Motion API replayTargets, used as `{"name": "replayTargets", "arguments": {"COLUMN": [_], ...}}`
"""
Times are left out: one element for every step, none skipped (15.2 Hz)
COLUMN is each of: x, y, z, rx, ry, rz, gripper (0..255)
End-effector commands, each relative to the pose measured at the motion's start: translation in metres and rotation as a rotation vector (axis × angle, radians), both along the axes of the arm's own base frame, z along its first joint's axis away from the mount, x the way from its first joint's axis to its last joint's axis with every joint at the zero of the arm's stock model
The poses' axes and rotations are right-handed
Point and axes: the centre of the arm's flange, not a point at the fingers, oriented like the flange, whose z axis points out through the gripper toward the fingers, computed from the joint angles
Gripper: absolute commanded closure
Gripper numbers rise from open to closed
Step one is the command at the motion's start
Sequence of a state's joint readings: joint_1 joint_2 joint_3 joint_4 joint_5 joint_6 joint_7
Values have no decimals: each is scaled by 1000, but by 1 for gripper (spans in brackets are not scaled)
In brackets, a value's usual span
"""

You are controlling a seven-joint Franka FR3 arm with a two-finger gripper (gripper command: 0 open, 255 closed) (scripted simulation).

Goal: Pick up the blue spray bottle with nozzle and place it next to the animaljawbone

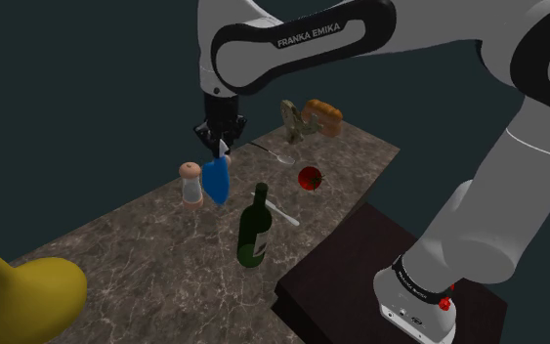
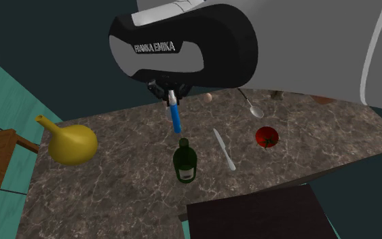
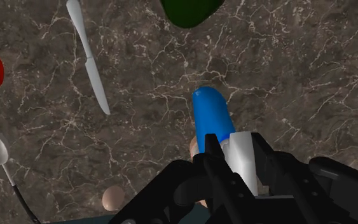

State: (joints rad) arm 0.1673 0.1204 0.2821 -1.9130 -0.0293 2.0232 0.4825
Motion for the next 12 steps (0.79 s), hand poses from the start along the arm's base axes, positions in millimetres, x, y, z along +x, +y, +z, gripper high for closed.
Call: {"name": "replayTargets", "arguments": {"x": [-1, -1, -1, -1, -1, -1, -1, -1, -1, -1, -1, -1], "y": [0, 0, 0, 0, 0, 0, 0, 0, 0, 0, 0, 0], "z": [11, 17, 22, 27, 32, 38, 43, 48, 53, 59, 64, 69], "rx": [0, 0, 0, 0, 0, 0, 0, 0, 0, 0, 0, 0], "ry": [0, 0, 0, 0, 0, 0, 0, 0, 0, 0, 0, 0], "rz": [0, 0, 0, 0, 0, 0, 0, 0, 0, 0, 0, 0], "gripper": [255, 255, 255, 255, 255, 255, 255, 255, 255, 255, 255, 255]}}
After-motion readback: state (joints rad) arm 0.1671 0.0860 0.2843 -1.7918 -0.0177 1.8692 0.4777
